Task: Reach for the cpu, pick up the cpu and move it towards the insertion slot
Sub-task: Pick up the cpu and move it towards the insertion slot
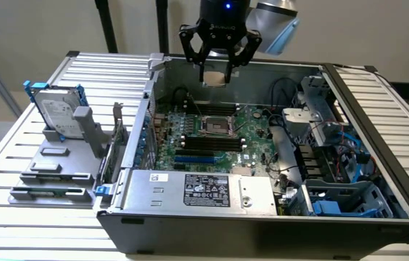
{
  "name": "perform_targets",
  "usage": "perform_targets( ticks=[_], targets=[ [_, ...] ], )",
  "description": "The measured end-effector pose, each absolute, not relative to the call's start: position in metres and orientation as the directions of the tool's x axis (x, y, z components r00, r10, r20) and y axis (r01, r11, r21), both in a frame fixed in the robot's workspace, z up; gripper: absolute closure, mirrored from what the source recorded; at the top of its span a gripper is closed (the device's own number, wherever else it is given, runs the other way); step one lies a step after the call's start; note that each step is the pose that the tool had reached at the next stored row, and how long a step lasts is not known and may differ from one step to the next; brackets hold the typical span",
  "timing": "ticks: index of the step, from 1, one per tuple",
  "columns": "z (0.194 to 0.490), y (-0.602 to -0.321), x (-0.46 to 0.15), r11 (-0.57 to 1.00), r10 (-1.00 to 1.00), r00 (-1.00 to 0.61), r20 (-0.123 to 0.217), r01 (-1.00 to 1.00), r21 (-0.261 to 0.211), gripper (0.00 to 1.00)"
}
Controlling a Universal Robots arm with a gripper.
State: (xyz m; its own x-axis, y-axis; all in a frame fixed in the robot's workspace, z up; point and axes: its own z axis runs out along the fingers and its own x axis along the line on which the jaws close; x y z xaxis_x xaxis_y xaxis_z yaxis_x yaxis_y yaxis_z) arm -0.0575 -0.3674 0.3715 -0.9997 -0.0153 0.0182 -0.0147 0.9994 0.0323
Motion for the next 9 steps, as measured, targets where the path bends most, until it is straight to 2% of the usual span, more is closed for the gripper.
perform_targets(
  ticks=[9],
  targets=[
    [0.368, -0.36, -0.043, 0.999, -0.015, -1.0, 0.003, -0.015, 0.032, 0.45]
  ],
)
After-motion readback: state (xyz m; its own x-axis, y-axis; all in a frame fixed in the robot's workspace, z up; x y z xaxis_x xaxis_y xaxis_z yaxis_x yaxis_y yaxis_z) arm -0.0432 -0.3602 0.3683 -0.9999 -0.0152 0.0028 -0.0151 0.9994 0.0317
